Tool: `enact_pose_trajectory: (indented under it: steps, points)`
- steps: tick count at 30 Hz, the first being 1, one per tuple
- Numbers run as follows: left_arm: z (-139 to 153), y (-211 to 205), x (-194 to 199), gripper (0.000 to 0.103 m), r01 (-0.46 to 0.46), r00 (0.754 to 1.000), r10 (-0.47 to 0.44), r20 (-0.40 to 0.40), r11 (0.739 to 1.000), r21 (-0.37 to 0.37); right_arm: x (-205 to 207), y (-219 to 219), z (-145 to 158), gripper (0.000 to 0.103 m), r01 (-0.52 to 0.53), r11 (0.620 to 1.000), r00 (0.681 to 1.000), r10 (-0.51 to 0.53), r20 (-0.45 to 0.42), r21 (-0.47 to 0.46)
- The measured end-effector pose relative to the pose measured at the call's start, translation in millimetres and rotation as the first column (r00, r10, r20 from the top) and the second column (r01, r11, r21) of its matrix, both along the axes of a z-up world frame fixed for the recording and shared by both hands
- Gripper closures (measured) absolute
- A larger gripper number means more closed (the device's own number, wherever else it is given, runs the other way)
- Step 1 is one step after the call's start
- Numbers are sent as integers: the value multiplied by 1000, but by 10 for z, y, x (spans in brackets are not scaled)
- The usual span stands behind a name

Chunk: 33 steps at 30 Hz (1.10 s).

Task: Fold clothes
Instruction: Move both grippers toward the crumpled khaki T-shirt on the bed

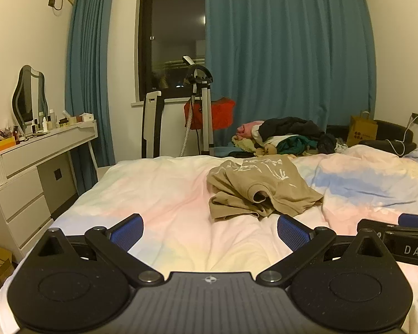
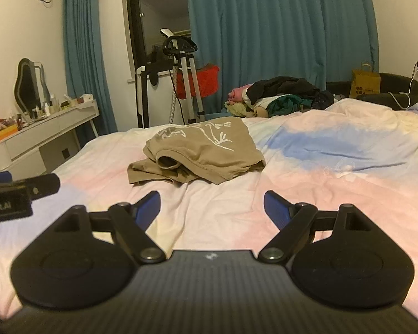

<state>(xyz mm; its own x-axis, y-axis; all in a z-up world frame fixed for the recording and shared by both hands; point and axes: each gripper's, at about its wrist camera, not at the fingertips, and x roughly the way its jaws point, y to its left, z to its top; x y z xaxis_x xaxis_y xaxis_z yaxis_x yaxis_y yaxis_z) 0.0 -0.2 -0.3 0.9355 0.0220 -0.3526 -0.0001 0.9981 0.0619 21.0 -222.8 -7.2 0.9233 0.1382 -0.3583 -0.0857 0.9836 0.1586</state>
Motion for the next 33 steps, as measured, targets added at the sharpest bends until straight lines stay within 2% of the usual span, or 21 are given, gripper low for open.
enact_pose_trajectory:
  steps: [17,25,30,33]
  points:
    - [-89,-64,33,0,-3,1000,2,27,1000,30,-39,-47,38,20,2,1000,1000,-2,6,-27]
    - [-178,-60,110,0,-17,1000,17,-5,999,29,-74,-49,57,20,-9,1000,1000,10,15,-25]
    - [-244,36,175,0,21,1000,-22,-15,998,-61,-96,-29,84,21,-21,999,999,22,31,-33]
    - [-319,46,255,0,22,999,-25,-46,997,-74,-59,-36,126,21,-12,1000,999,13,31,-26]
